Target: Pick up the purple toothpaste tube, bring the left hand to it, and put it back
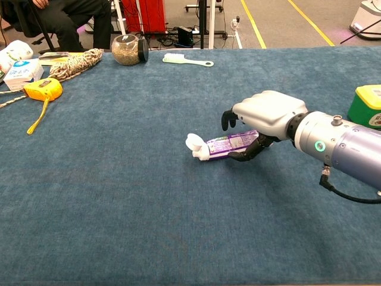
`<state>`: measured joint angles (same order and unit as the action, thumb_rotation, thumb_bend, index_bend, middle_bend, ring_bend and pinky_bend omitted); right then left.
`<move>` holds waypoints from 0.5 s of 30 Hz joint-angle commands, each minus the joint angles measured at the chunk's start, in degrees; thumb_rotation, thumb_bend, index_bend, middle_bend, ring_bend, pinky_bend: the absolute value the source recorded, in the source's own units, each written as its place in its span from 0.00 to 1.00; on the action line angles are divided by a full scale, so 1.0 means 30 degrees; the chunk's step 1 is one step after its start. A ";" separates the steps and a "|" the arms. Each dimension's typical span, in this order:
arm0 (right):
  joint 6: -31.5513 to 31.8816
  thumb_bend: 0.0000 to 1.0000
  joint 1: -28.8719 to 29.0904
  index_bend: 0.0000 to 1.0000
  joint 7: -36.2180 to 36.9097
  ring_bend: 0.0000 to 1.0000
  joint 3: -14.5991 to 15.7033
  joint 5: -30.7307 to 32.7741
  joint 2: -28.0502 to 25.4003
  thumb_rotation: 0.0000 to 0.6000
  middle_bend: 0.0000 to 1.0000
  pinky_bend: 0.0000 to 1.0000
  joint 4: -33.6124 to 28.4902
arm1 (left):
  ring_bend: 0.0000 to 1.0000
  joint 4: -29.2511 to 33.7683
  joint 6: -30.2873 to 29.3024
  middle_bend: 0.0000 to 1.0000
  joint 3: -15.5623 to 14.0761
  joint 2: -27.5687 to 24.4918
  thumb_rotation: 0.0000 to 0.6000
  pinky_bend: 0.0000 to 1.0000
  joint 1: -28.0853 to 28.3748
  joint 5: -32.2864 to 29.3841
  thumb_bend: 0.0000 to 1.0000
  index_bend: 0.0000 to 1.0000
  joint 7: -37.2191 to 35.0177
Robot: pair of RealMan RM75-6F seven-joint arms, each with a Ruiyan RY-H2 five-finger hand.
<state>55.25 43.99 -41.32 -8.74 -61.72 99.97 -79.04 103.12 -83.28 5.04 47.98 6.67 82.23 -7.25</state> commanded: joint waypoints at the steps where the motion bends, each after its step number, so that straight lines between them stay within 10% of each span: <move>1: -0.0064 0.40 0.0083 0.29 0.0003 0.31 0.0034 0.0072 0.0110 0.58 0.29 0.28 0.0145 | 0.27 -0.0036 -0.0045 0.33 0.0007 -0.0019 0.97 0.30 -0.0026 0.0004 0.21 0.35 -0.0054; 15: -0.0002 0.40 0.0260 0.36 0.0342 0.34 0.0132 0.0155 0.0522 0.76 0.33 0.30 0.0722 | 0.27 0.0011 -0.0199 0.33 -0.0001 -0.0192 0.97 0.30 -0.0192 -0.0030 0.21 0.35 -0.0201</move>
<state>55.23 44.74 -40.33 -8.36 -61.24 101.48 -76.94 103.13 -83.89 5.05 47.43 6.10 82.13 -7.83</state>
